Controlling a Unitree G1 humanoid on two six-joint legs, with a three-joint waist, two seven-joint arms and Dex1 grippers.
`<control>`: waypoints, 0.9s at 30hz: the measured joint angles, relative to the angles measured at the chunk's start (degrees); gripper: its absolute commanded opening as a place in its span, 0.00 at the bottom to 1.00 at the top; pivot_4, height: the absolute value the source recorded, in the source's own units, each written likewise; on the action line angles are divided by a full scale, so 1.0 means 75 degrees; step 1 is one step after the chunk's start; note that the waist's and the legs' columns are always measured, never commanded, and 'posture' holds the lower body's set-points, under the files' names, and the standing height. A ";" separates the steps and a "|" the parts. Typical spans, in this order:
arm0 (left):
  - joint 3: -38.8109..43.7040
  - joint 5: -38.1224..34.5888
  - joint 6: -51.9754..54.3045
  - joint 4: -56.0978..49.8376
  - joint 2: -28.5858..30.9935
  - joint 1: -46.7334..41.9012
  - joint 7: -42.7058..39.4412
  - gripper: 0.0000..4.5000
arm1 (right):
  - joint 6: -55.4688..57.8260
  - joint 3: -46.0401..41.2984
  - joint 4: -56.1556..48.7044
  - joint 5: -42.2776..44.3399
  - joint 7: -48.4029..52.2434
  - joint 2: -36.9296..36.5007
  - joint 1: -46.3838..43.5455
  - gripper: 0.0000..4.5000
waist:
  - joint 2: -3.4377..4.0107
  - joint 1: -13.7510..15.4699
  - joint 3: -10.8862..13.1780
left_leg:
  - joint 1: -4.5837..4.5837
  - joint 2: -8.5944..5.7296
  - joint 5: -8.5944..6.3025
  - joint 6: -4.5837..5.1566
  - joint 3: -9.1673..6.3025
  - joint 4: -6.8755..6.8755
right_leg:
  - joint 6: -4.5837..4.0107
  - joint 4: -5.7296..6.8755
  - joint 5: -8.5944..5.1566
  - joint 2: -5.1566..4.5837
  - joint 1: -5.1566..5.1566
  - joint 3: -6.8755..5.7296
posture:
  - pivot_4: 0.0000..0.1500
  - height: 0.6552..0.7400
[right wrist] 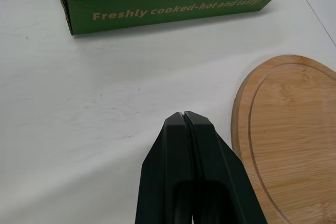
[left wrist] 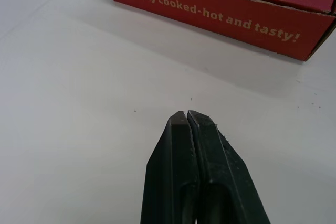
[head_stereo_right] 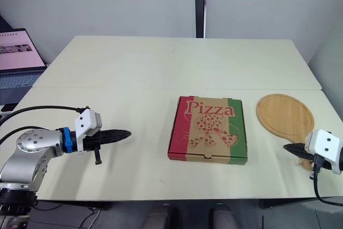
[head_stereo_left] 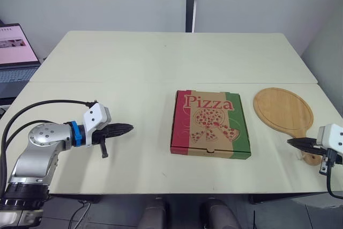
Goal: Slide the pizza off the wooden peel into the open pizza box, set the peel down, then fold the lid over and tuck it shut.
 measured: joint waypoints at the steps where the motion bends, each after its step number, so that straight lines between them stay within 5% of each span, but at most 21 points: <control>1: -0.0001 -0.0013 -0.0041 0.0041 -0.0068 -0.0073 -0.0017 0.00 | -0.0001 0.0014 0.0031 0.0002 -0.0003 0.0001 -0.0040 0.01 | 0.0000 0.0000 0.0000 | 0.0000 -0.0001 0.0000 0.0000 0.0000 0.0001 | 0.0000 0.0000 0.0000 0.0000 0.0001 0.0000 | 1.00 1.00; 27: -0.0318 -0.0241 0.0311 0.0028 -0.0292 -0.1145 -0.0005 0.00 | 0.0603 0.0115 0.0034 0.0569 -0.0033 -0.0030 -0.0474 0.01 | -0.0001 0.0000 0.0000 | -0.0001 -0.0001 0.0000 0.0000 -0.0002 0.0002 | 0.0000 0.0001 0.0000 0.0001 0.0001 -0.0001 | 1.00 1.00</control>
